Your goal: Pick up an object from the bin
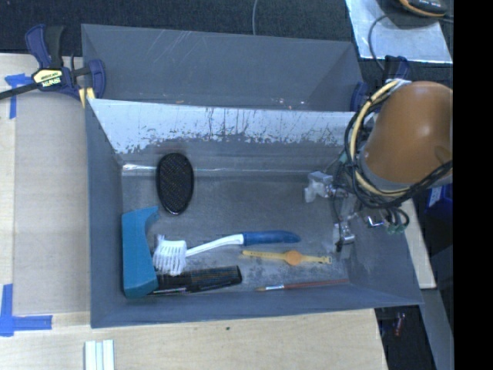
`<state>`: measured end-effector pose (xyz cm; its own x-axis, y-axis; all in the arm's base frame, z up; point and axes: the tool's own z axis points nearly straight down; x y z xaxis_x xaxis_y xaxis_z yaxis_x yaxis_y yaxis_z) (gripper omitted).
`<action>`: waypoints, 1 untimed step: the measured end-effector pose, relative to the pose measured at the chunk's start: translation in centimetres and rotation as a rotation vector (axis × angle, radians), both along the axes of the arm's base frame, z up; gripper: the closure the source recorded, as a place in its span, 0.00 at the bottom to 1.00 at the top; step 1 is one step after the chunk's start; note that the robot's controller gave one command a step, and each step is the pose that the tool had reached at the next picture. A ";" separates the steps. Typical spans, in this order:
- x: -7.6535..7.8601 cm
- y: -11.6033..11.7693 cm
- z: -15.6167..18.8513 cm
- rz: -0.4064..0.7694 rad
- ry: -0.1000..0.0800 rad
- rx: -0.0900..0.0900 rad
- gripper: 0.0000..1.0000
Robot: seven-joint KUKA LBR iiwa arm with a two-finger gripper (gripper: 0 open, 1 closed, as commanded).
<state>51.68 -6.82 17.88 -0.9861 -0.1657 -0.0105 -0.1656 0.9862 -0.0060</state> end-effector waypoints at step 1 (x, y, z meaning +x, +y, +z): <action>-0.2 2.1 -2.0 0.114 0.009 0.005 0.00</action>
Offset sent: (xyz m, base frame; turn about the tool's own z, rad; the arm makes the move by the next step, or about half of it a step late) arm -0.0109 0.0972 -0.0871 -0.3763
